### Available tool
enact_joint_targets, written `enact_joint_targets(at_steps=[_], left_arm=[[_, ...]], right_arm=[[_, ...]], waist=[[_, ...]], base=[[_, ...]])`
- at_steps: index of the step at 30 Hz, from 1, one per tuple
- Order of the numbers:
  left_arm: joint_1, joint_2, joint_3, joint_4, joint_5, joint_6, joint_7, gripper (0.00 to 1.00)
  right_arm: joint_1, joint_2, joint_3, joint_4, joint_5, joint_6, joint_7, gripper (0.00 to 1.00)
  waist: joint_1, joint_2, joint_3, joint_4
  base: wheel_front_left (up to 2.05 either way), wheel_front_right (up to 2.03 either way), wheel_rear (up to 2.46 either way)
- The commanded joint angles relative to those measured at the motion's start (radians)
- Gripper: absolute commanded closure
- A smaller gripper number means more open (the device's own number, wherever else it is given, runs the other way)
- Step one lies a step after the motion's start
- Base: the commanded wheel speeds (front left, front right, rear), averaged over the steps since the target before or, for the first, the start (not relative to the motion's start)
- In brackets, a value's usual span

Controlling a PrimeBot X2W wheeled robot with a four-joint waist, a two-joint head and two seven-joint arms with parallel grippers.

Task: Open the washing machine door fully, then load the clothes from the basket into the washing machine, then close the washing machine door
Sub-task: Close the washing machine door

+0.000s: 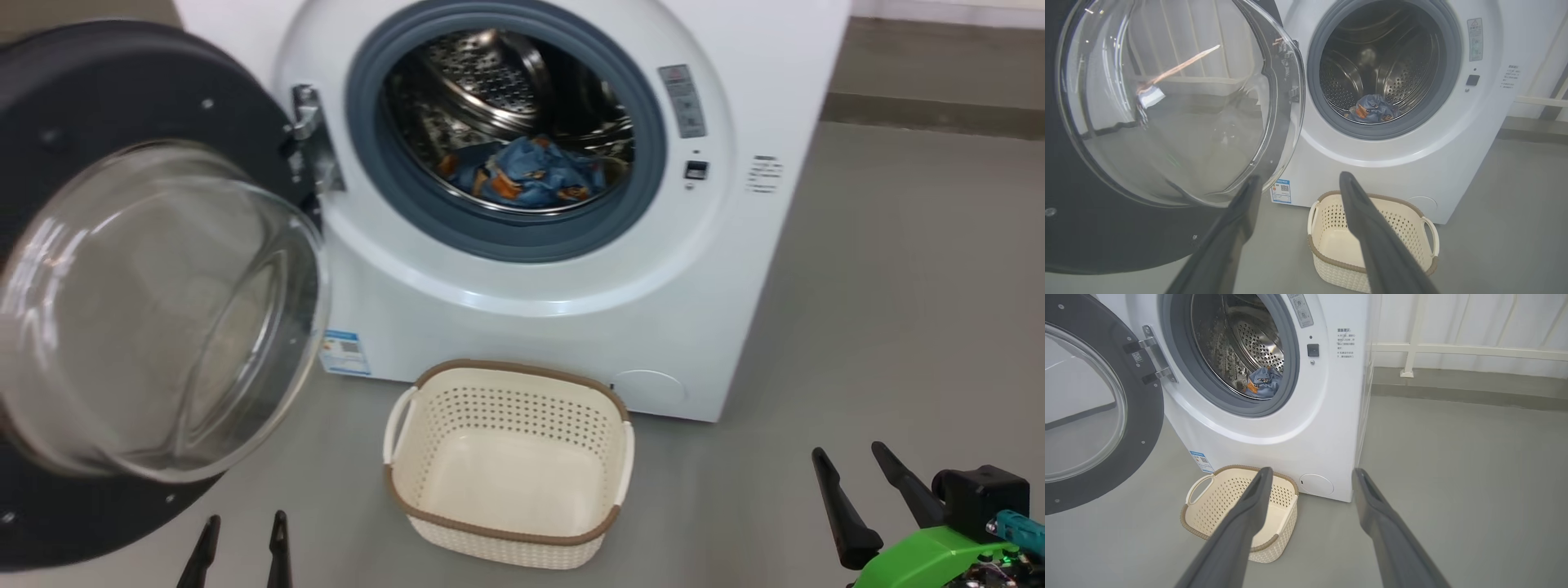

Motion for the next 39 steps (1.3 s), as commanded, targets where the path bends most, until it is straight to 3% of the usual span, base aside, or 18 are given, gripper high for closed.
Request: enact_joint_targets(at_steps=[1,9,17,29,30,31,39], left_arm=[[-0.02,0.022,0.039,-0.032,0.003,0.012,0.003,0.0],[-0.005,0.034,0.044,-0.056,0.002,0.025,0.013,0.0],[0.029,0.018,0.078,-0.086,-0.016,0.055,-0.018,0.0],[0.054,0.012,0.098,-0.114,-0.026,0.062,-0.038,0.0],[0.053,0.012,0.102,-0.12,-0.028,0.06,-0.04,0.59],[0.052,0.012,0.105,-0.128,-0.03,0.055,-0.042,1.0],[0.028,0.004,0.155,-0.302,-0.069,-0.001,-0.051,1.0]], right_arm=[[-0.029,-0.014,0.02,-0.024,0.004,0.004,-0.012,0.0],[-0.028,0.0,0.032,-0.003,0.006,0.004,-0.022,0.0],[-0.111,-0.03,0.101,0.027,0.015,0.004,-0.012,0.0],[-0.164,-0.044,0.152,0.088,0.038,0.004,-0.035,0.0],[-0.166,-0.045,0.154,0.091,0.04,0.004,-0.037,0.0],[-0.167,-0.047,0.155,0.094,0.041,0.004,-0.038,0.0],[-0.179,-0.057,0.159,0.101,0.045,0.004,-0.037,0.0]], waist=[[0.0,0.0,-0.001,0.087],[0.0,0.0,-0.009,0.229],[0.0,0.0,0.025,0.256],[0.0,0.0,0.032,0.26],[0.0,0.0,0.032,0.26],[0.0,0.0,0.032,0.26],[0.0,0.0,0.04,0.267]], base=[[0.0,0.0,0.0],[0.0,0.0,0.0],[0.0,0.0,0.0],[0.0,0.0,0.0],[0.0,0.0,0.0],[0.0,0.0,0.0],[0.0,0.0,0.0]])
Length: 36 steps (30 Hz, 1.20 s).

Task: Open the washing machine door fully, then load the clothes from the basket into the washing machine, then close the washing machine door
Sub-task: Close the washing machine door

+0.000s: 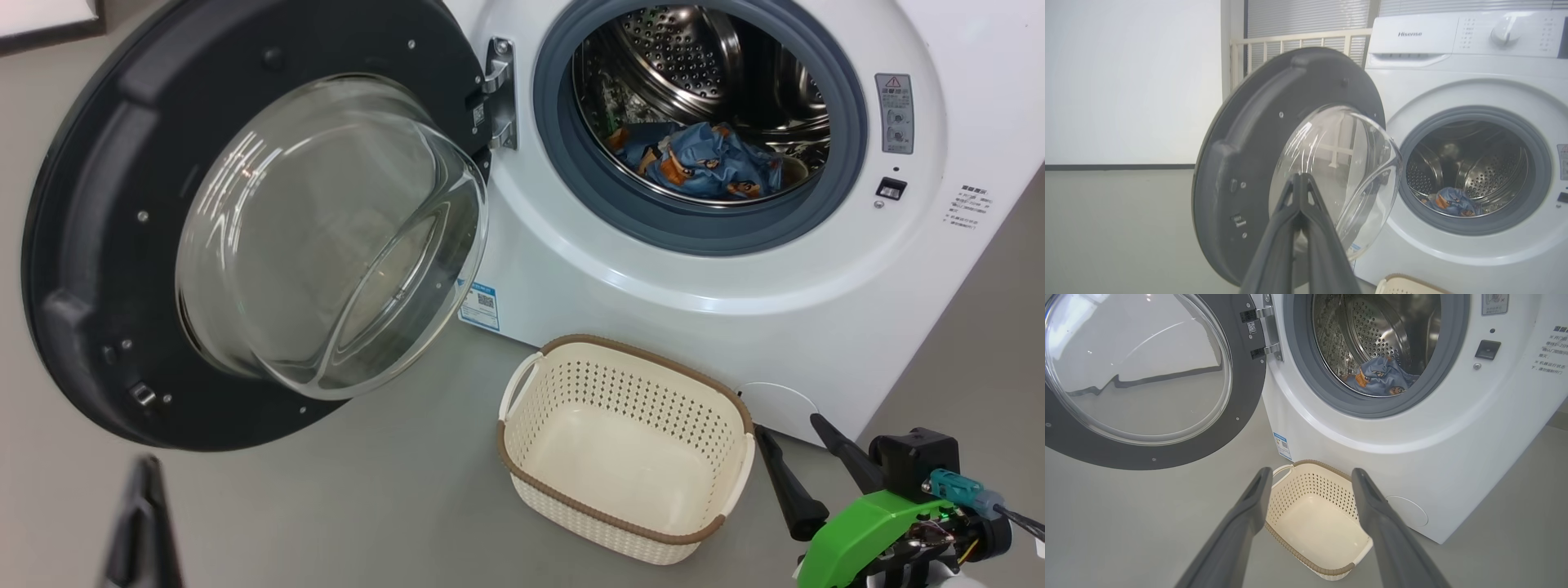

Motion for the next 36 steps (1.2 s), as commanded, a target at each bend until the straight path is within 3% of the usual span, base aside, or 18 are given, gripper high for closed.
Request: enact_joint_targets(at_steps=[1,6,11,16,21,22,30,36], left_arm=[[-0.061,0.023,0.058,-0.073,-0.007,-0.012,-0.013,1.0],[-0.172,0.094,0.163,-0.227,-0.069,-0.05,0.001,1.0],[-0.37,0.197,0.289,-0.197,-0.221,-0.1,0.087,1.0],[-0.594,0.257,0.369,0.052,-0.473,-0.171,0.212,1.0],[-0.75,0.295,0.399,0.364,-0.62,-0.197,0.33,1.0],[-0.796,0.299,0.412,0.48,-0.671,-0.204,0.368,1.0],[-0.889,0.296,0.475,0.824,-0.815,-0.203,0.478,1.0],[-0.899,0.302,0.531,0.965,-0.889,-0.206,0.532,1.0]], right_arm=[[-0.046,-0.021,0.02,-0.026,0.007,0.004,-0.009,0.0],[-0.054,-0.022,0.025,-0.026,0.006,0.004,-0.006,0.0],[-0.055,-0.02,0.032,-0.023,0.009,0.004,-0.012,0.0],[-0.032,-0.011,0.018,-0.021,0.01,0.004,-0.023,0.0],[0.013,0.005,-0.014,-0.029,0.006,0.004,-0.03,0.0],[0.036,0.012,-0.03,-0.036,0.002,0.004,-0.031,0.0],[0.097,0.029,-0.062,-0.083,-0.013,0.004,-0.01,0.0],[0.102,0.026,-0.066,-0.107,-0.017,0.004,0.008,0.0]], waist=[[0.0,0.0,0.004,0.003],[0.0,0.0,0.011,0.006],[0.0,0.0,0.011,0.003],[0.0,0.0,0.003,-0.006],[0.0,0.0,-0.013,-0.018],[0.0,0.0,-0.019,-0.022],[0.0,0.0,-0.028,-0.054],[0.0,0.0,-0.017,-0.082]], base=[[0.0,0.0,0.0],[0.0,0.0,0.0],[0.0,0.0,0.0],[0.0,0.0,0.0],[0.0,0.0,0.0],[0.0,0.0,0.0],[0.0,0.0,0.0],[0.0,0.0,0.0]])
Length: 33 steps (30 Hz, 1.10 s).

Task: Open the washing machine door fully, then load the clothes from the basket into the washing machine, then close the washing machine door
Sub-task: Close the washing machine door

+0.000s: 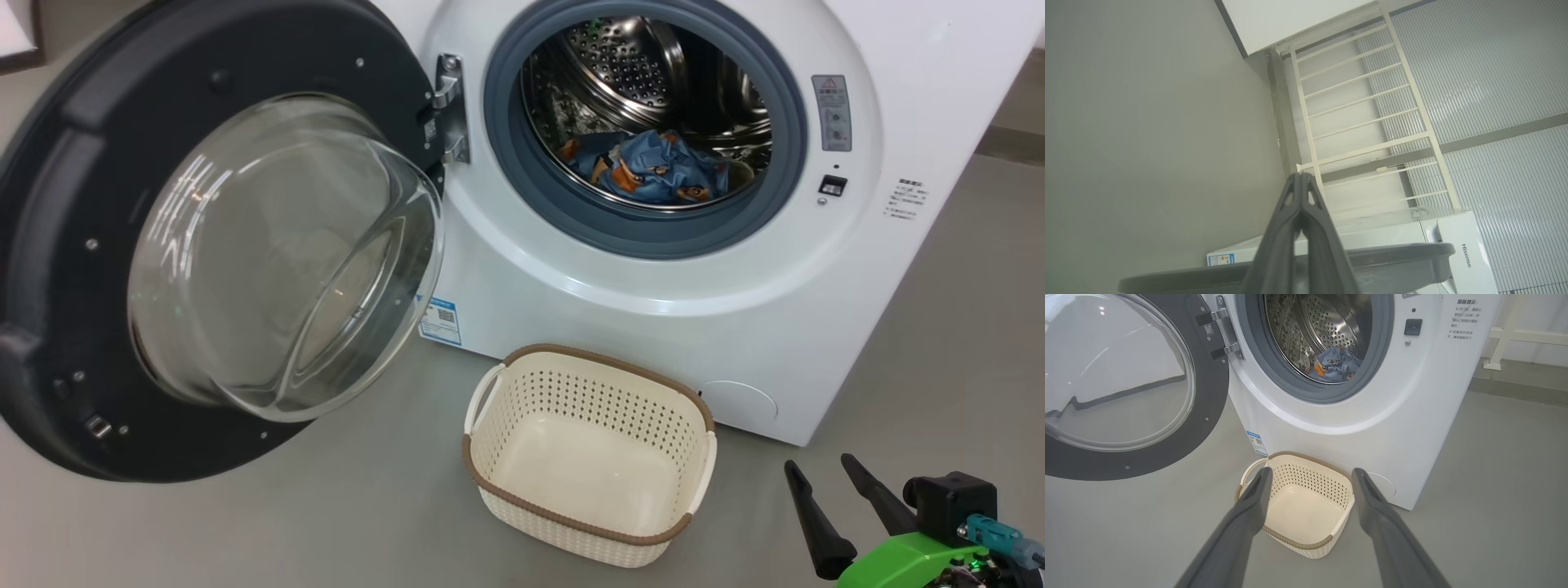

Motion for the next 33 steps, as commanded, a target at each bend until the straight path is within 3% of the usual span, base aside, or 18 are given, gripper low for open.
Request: enact_joint_targets(at_steps=[1,14,33], left_arm=[[-0.04,0.057,0.028,-0.013,-0.022,-0.007,0.015,1.0],[-0.051,0.074,0.094,0.13,-0.123,-0.033,0.136,1.0],[-0.034,0.062,0.072,0.182,-0.144,-0.028,0.301,1.0]], right_arm=[[-0.021,-0.016,0.017,-0.034,-0.014,0.004,0.0,0.0],[-0.033,-0.034,0.008,-0.079,-0.019,0.004,0.034,0.0],[-0.043,-0.043,0.003,-0.094,-0.017,0.004,0.054,0.0]], waist=[[0.0,0.0,0.008,-0.013],[0.0,0.0,0.066,-0.058],[0.0,0.0,0.088,-0.061]], base=[[0.0,0.0,0.0],[0.0,0.0,0.0],[0.0,0.0,0.0]])
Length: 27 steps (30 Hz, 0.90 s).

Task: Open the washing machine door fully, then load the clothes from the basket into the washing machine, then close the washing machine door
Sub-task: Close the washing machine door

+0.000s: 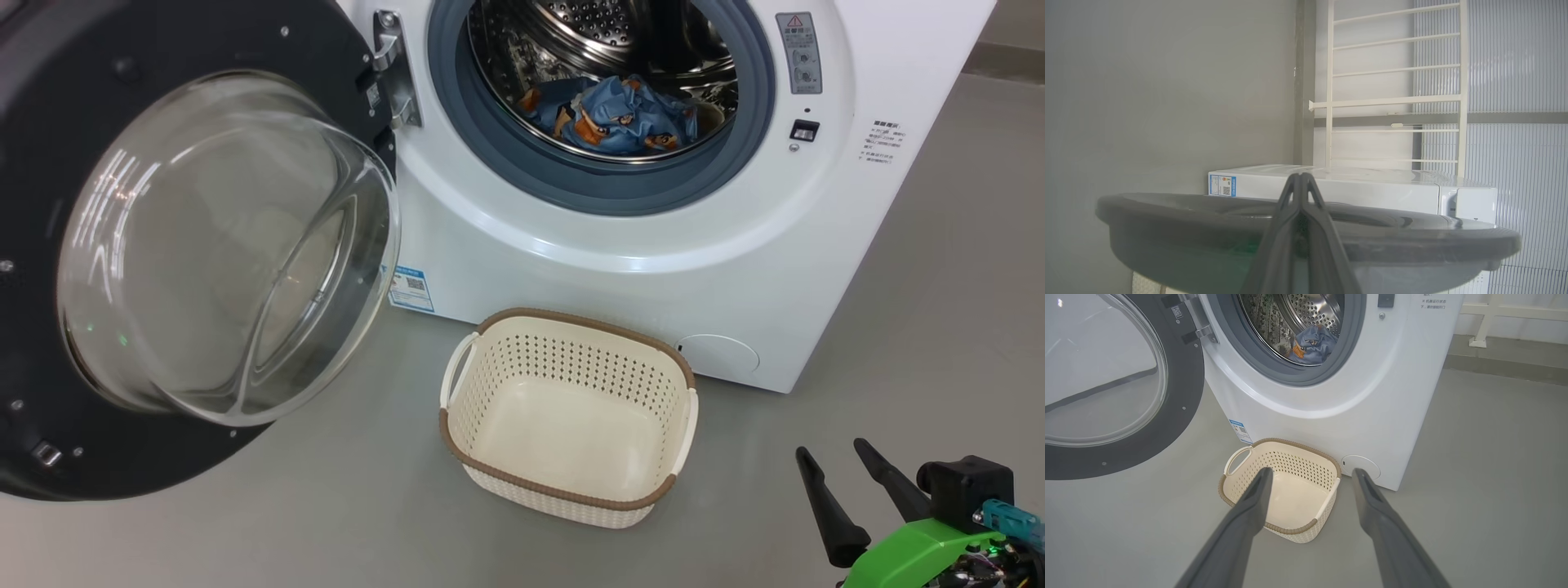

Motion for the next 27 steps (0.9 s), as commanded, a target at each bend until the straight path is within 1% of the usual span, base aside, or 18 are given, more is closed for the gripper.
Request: enact_joint_targets(at_steps=[1,8,16,24,27], left_arm=[[-0.009,0.041,0.002,-0.02,-0.009,-0.008,0.044,1.0],[0.019,0.034,-0.025,-0.038,-0.007,-0.02,0.138,1.0],[0.046,0.019,-0.025,-0.079,-0.03,-0.038,0.222,1.0],[0.089,-0.022,-0.014,-0.148,-0.072,-0.052,0.305,1.0],[0.112,-0.038,-0.004,-0.188,-0.087,-0.061,0.321,1.0]], right_arm=[[-0.041,-0.018,0.019,-0.029,-0.013,0.004,0.002,0.0],[-0.047,-0.017,0.029,-0.026,-0.01,0.004,-0.001,0.0],[-0.044,-0.012,0.025,-0.021,-0.009,0.004,-0.007,0.0],[-0.05,0.0,0.024,-0.014,-0.004,0.004,-0.018,0.0],[-0.051,0.004,0.025,-0.009,-0.004,0.004,-0.026,0.0]], waist=[[0.0,0.0,-0.004,0.002],[0.0,0.0,-0.005,-0.005],[0.0,0.0,0.005,-0.008],[0.0,0.0,0.012,-0.007],[0.0,0.0,0.019,-0.006]], base=[[0.0,0.0,0.0],[0.0,0.0,0.0],[0.0,0.0,0.0],[0.0,0.0,0.0],[0.0,0.0,0.0]])
